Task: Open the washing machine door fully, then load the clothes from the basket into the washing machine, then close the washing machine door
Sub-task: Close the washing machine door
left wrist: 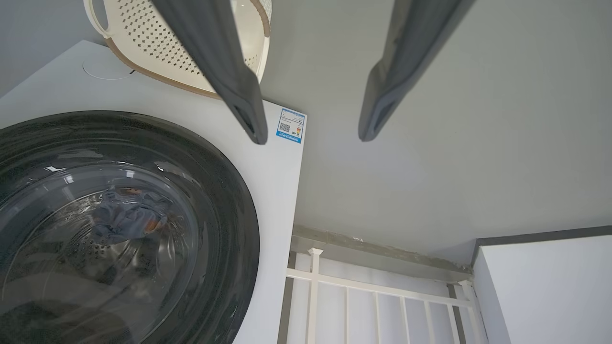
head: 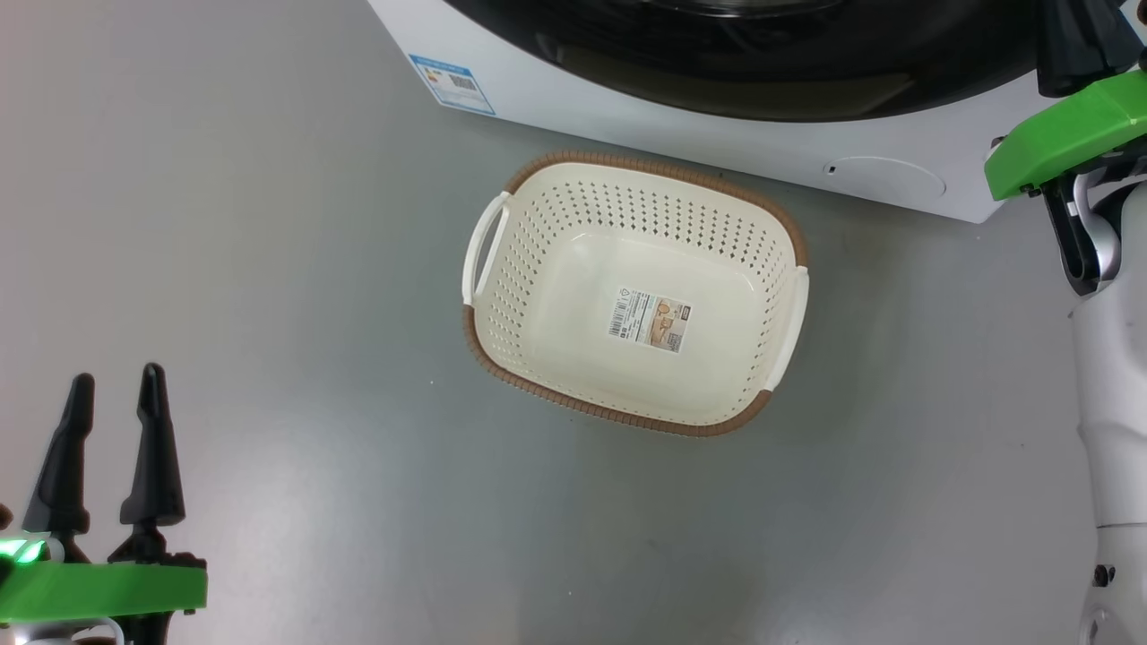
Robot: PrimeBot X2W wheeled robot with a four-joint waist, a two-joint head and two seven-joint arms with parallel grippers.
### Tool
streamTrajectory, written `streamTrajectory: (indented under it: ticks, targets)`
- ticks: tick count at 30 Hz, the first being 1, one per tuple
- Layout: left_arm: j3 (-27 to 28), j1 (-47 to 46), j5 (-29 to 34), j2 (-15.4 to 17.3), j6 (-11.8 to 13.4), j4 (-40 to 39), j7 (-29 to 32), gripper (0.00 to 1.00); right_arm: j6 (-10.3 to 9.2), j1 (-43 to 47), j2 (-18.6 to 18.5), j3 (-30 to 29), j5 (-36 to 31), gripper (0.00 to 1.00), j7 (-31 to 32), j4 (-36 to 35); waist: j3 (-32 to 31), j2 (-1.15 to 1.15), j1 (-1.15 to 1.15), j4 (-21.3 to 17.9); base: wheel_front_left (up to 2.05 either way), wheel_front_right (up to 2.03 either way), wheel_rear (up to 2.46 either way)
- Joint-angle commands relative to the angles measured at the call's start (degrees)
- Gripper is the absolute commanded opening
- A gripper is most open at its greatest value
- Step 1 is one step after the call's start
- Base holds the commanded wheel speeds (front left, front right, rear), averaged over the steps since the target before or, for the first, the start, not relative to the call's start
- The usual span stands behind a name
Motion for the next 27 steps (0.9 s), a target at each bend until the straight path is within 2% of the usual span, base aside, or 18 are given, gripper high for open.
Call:
streamTrajectory:
  ticks: [1, 11, 19, 20, 22, 23, 27]
  targets:
    - [2.22, -0.99, -0.15, 2.02, -0.18, -0.78, -0.52, 1.00, -0.44, -1.46, 0.57, -0.17, -0.39, 0.00, 0.22, -2.13, -0.18, 0.00, 0.00, -0.20, 0.00, 0.00, 0.00]
    - [1.90, -0.64, 0.19, 2.28, -0.18, -0.70, -0.52, 1.00, -0.44, 1.58, 1.86, 0.58, -0.30, 0.00, -0.35, -2.00, -2.31, 0.00, 0.00, -1.49, 0.00, 0.00, 0.00]
    - [1.42, 0.45, 1.05, 2.57, -0.18, -0.76, -0.52, 1.00, -0.44, 5.41, 2.51, 3.34, 1.94, 0.00, -1.35, -1.23, -5.95, 0.00, 0.00, -3.01, 0.00, 0.00, 0.00]
    - [1.38, 0.59, 1.18, 2.59, -0.18, -0.79, -0.52, 1.00, -0.44, 5.97, 2.60, 3.65, 2.23, 0.05, -1.48, -1.26, -6.48, 0.00, 0.00, -3.22, 0.00, 0.00, 0.00]
    - [1.35, 0.97, 1.48, 2.63, -0.18, -0.82, -0.52, 1.00, -0.44, 7.08, 2.70, 4.16, 2.91, 0.44, -1.72, -1.26, -7.57, 0.00, 0.00, -3.66, 0.00, 0.00, 0.00]
    - [1.41, 1.17, 1.64, 2.62, -0.18, -0.85, -0.52, 1.00, -0.44, 7.64, 2.74, 4.41, 3.32, 0.98, -1.87, -1.26, -8.12, 0.00, 0.00, -3.90, 0.00, 0.00, 0.00]
    - [1.67, 1.99, 2.29, 2.46, -0.18, -1.00, -0.52, 1.00, -0.44, 10.33, 3.14, 4.46, 4.97, 1.00, -2.50, -2.17, -10.34, 0.00, 0.00, -4.98, 0.00, 0.00, 0.00]
